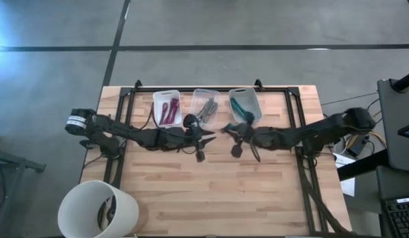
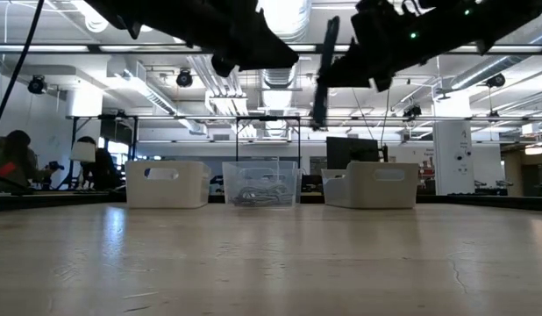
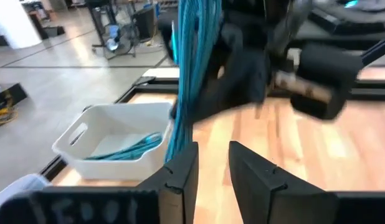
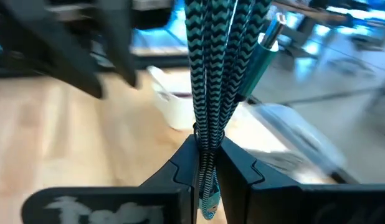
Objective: Pick & Place USB Port
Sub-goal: Put the blue charger cable into the gray bin
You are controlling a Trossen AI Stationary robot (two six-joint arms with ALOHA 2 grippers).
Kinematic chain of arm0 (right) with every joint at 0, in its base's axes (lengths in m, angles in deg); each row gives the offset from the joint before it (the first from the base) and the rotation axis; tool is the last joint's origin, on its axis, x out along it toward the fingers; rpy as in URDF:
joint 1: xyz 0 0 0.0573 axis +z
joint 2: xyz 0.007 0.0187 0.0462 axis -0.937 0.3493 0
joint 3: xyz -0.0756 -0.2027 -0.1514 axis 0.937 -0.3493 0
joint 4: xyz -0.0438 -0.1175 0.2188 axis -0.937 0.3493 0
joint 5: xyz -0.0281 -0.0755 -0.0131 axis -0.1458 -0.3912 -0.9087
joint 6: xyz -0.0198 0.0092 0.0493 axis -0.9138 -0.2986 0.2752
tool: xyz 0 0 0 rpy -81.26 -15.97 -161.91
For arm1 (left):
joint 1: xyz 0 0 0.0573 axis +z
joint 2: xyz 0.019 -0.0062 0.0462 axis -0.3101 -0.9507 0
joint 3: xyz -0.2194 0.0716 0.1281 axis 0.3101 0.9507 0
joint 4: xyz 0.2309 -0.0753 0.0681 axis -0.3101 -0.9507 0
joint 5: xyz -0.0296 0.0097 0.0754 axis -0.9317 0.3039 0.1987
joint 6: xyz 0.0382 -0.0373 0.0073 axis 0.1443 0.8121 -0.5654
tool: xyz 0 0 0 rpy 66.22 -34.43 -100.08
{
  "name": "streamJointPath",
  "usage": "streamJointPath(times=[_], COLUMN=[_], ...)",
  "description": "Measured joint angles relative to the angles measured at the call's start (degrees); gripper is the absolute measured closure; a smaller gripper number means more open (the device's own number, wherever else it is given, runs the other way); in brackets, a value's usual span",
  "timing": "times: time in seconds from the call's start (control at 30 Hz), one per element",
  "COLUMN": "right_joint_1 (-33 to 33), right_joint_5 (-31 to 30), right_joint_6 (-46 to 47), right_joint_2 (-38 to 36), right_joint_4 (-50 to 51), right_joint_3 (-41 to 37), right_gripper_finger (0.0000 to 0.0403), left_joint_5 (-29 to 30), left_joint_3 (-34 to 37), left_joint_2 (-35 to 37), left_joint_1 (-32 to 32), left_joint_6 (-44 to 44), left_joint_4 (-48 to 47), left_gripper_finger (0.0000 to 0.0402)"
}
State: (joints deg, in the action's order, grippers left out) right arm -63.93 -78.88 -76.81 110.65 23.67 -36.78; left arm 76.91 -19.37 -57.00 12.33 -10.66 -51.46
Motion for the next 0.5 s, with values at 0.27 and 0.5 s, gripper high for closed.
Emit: streamJointPath(times=[0.27, 0.5], right_joint_1=[-4.6, -19.4], right_joint_5=[-8.0, 0.6], right_joint_6=[9.4, 13.9], right_joint_2=[-14.9, -20.2], right_joint_4=[23.1, 32.9], right_joint_3=[0.1, 0.1], right_gripper_finger=[0.0367, 0.0367], left_joint_5=[2.3, 2.3], left_joint_3=[0.0, 0.0], left_joint_2=[0.0, 0.0], left_joint_1=[0.0, 0.1], left_joint_6=[0.0, 0.0], left_joint_4=[-1.7, -1.6], left_gripper_finger=[0.0305, 0.0305])
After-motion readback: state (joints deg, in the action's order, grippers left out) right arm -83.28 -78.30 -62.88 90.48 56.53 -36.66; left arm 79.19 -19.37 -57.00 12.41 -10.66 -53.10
